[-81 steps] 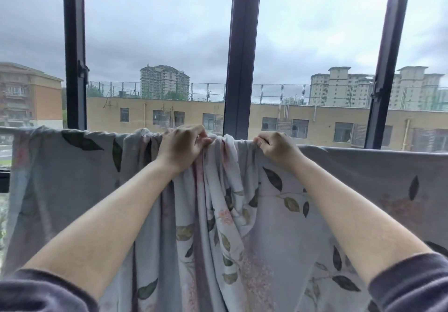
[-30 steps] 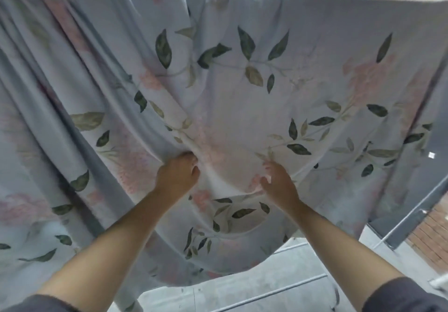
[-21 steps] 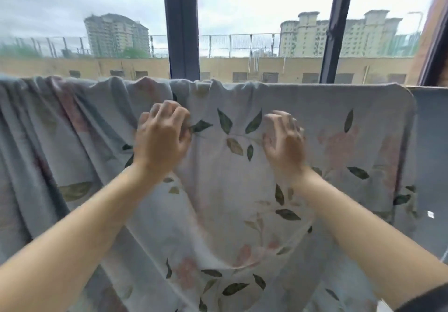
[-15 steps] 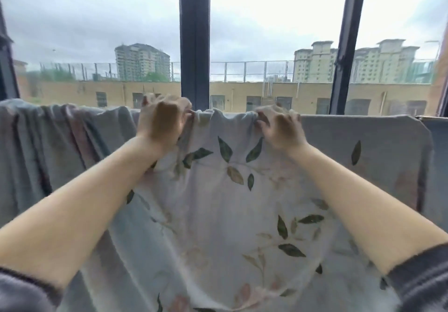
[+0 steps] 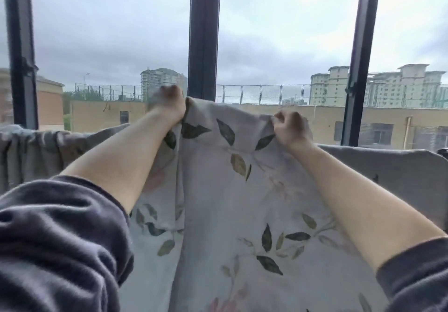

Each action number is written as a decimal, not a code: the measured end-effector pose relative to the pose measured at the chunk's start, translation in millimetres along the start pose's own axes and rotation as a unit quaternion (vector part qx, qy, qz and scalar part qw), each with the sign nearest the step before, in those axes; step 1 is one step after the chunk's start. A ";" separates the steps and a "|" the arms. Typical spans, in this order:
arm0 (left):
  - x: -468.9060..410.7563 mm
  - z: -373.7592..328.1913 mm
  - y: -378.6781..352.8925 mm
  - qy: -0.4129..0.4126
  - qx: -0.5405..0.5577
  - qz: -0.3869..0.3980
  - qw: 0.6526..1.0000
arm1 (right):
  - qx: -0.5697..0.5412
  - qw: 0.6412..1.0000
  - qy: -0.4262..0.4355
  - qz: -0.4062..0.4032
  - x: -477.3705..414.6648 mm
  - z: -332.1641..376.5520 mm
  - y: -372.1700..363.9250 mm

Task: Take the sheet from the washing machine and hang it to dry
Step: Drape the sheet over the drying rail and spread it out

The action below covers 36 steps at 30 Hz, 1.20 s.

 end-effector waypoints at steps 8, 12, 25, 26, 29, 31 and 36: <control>28.4 11.0 -29.2 -0.010 0.052 0.186 0.981 | 0.011 0.975 0.185 0.123 31.1 34.5 -8.9; 55.8 12.7 -7.8 -0.121 0.121 0.249 0.953 | 0.005 0.963 0.230 0.137 47.2 56.4 -15.4; 56.3 77.3 34.4 -0.206 0.103 -0.030 0.973 | -0.021 0.996 0.080 -0.016 10.4 62.6 -21.5; 45.9 77.9 38.7 -0.177 0.091 -0.071 0.977 | -0.025 0.997 0.063 -0.039 4.8 62.3 -17.4; 14.0 89.4 42.6 -0.044 0.037 -0.066 0.996 | -0.011 0.998 0.040 -0.050 -8.1 62.3 -11.8; 8.4 96.1 27.4 0.055 -0.037 0.120 0.991 | 0.065 0.989 0.092 0.099 -3.7 69.5 -25.2; 20.6 83.9 17.5 0.024 -0.020 0.182 0.983 | 0.050 0.972 0.137 0.185 21.9 70.7 -28.3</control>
Point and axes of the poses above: each hand's wrist, its own x-axis away from the middle knuckle, its own y-axis out of the back of the hand, z = x × y, the point moved 4 cm from there along -x, towards the middle knuckle, and after that the axes turned 14 degrees about x, right-handed, at the moved point
